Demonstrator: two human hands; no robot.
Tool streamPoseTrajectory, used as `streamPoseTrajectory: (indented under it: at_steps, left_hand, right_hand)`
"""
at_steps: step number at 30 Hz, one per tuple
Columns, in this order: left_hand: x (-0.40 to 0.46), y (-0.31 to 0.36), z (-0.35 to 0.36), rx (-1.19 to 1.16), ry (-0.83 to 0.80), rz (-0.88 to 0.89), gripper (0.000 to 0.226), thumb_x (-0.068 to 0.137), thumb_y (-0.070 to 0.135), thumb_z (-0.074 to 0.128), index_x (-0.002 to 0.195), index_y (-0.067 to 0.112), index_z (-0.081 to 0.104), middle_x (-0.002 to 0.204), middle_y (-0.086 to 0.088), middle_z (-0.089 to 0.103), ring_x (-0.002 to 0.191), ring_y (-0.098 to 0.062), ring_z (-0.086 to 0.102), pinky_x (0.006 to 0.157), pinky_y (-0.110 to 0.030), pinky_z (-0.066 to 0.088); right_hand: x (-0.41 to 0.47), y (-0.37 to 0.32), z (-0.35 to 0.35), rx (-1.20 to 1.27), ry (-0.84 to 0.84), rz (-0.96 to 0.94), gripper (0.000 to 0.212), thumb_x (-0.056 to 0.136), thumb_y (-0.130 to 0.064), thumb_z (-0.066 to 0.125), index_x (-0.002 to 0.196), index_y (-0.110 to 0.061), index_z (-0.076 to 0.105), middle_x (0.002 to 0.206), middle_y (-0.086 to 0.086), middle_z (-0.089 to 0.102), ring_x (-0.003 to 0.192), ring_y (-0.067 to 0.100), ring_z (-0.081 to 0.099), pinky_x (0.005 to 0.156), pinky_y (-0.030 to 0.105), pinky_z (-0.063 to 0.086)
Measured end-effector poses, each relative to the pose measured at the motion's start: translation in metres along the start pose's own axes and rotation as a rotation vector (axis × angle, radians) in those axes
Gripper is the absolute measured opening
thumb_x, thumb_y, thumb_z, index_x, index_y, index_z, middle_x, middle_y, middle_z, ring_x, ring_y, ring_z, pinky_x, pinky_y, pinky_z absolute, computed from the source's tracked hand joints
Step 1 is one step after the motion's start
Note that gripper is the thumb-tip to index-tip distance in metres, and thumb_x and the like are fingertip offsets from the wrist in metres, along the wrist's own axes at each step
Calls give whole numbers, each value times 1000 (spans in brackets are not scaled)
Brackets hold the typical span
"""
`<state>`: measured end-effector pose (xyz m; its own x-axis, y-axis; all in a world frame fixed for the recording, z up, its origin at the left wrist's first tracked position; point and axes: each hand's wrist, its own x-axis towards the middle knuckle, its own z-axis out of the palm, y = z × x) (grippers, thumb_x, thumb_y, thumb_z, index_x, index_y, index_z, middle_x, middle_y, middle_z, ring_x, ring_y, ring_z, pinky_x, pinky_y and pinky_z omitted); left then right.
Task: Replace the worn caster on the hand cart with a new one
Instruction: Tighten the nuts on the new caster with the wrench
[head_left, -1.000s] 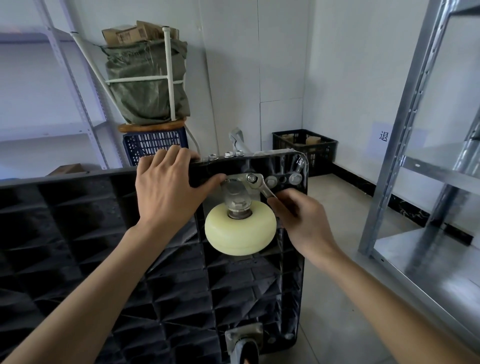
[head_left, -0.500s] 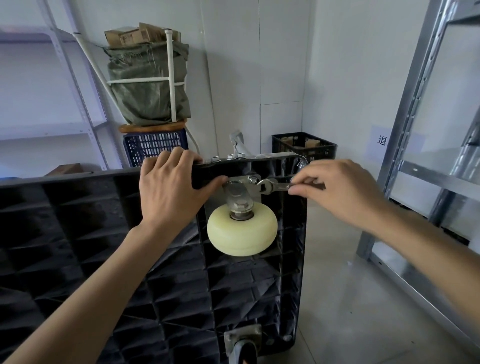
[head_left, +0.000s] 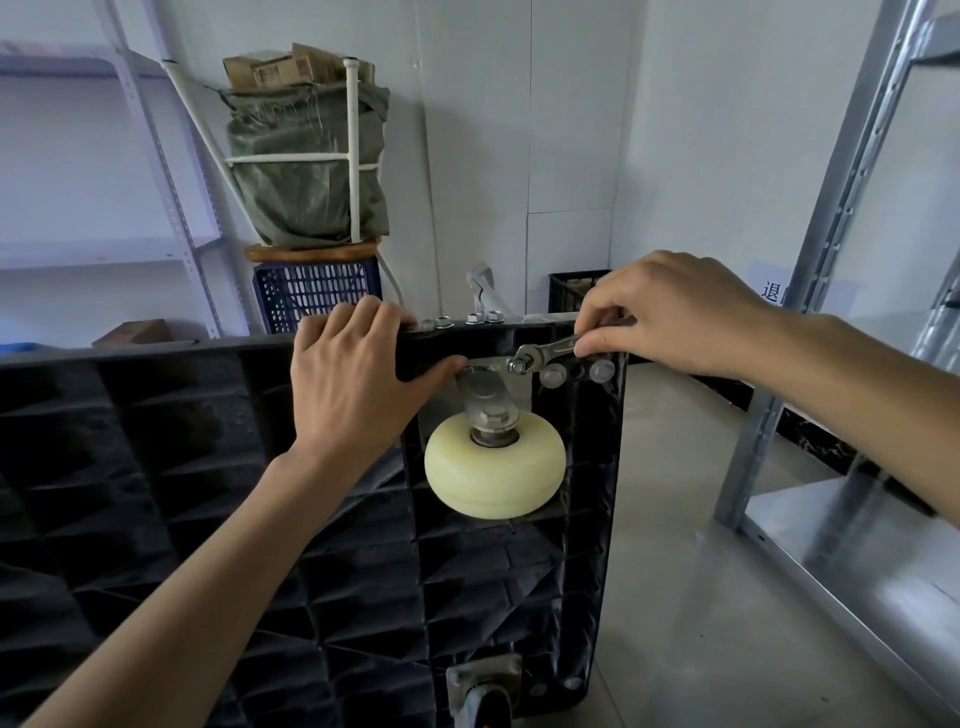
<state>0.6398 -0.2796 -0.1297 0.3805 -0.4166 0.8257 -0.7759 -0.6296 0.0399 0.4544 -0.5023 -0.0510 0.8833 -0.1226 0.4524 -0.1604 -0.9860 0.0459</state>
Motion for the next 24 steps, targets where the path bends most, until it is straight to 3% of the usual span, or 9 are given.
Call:
streamPoseTrajectory:
  at_steps: [11,19,24]
  left_hand:
    - [-1,0,3,-5,35,15,62,83,79,54,105,22,65,97,4,64,96,-22,59,94,-37,35]
    - [-1,-1,3,-9,34,14,64,84,80,52,106,21,65,99,3,65,96,-23,60,94,-38,36]
    - [-1,-1,2,-12,32,11,64,84,81,51,107,22,65,99,3,64,97,-23,60,94,-38,37]
  right_hand:
    - [2,4,3,42,-33,-23,13,85,-55,71,89,-42,72,86,-20,69,87,5,61,71,33,48]
    - [-21,-2,41,156,209,26,19,84,-53,67,84,-35,73,82,-17,65,79,4,61,64,33,50]
    - [-28,-5,56,237,294,123,20,84,-58,69,82,-39,73,79,-26,65,79,-11,58,63,24,43]
